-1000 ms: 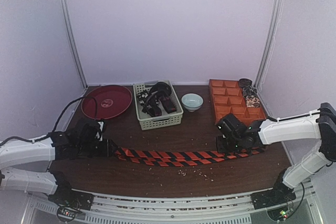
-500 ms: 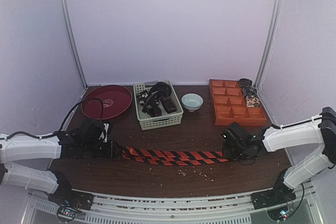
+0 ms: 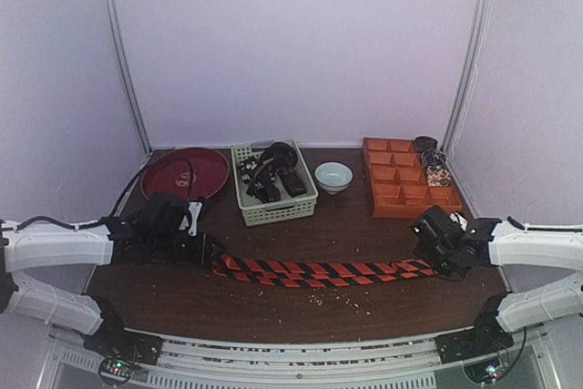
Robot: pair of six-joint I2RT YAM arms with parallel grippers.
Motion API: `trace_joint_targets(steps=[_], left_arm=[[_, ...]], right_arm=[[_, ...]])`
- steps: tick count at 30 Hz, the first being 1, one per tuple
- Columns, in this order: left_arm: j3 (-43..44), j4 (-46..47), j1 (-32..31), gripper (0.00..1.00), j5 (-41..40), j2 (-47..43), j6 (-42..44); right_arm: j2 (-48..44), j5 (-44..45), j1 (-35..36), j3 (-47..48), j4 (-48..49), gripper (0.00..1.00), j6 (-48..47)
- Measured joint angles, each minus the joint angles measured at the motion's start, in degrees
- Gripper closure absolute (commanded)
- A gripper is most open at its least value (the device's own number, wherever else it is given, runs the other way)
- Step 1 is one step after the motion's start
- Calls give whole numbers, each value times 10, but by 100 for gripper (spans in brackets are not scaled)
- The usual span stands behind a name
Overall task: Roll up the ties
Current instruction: Adjust the tie at the center of the board.
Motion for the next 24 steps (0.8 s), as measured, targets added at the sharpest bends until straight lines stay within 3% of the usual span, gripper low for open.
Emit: trace_joint_targets(steps=[7, 15, 23, 24], left_arm=[[23, 13, -1, 63, -6, 43, 2], [37, 7, 2, 61, -32, 52, 1], [32, -5, 56, 60, -28, 34, -5], [29, -5, 64, 60, -28, 30, -6]], right_arm=[[9, 0, -43, -38, -4, 52, 81], [93, -3, -52, -41, 53, 60, 113], [149, 21, -57, -21, 82, 100, 135], [153, 22, -57, -20, 87, 100, 139]])
